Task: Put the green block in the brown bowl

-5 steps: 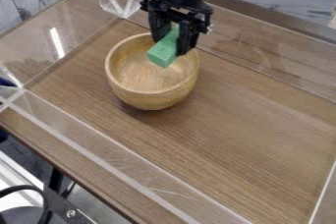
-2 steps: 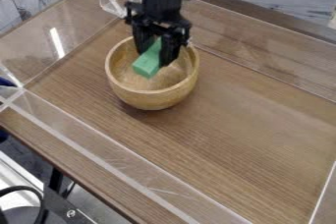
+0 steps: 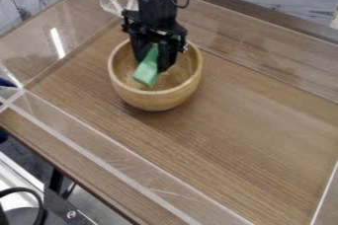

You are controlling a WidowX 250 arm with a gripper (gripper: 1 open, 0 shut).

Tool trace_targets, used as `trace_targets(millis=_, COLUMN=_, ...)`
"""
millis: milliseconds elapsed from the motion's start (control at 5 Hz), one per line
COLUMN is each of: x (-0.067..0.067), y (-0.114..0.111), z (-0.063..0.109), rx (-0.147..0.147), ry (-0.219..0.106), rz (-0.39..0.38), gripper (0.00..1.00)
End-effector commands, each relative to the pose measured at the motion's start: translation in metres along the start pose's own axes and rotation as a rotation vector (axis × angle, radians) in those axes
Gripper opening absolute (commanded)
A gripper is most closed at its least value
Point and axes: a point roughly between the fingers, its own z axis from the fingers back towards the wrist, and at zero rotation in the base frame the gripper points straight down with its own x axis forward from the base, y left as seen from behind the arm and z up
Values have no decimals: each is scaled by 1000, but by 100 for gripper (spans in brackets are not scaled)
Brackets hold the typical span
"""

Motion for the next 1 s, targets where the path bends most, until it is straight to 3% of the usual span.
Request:
trace_targets(millis=0, x=5, y=6, z=9, rx=16, ry=-43, rz=12, gripper=0)
trace_targets(millis=800, x=6, y=5, z=6, rx=6, ry=-36, rz=22, gripper=0)
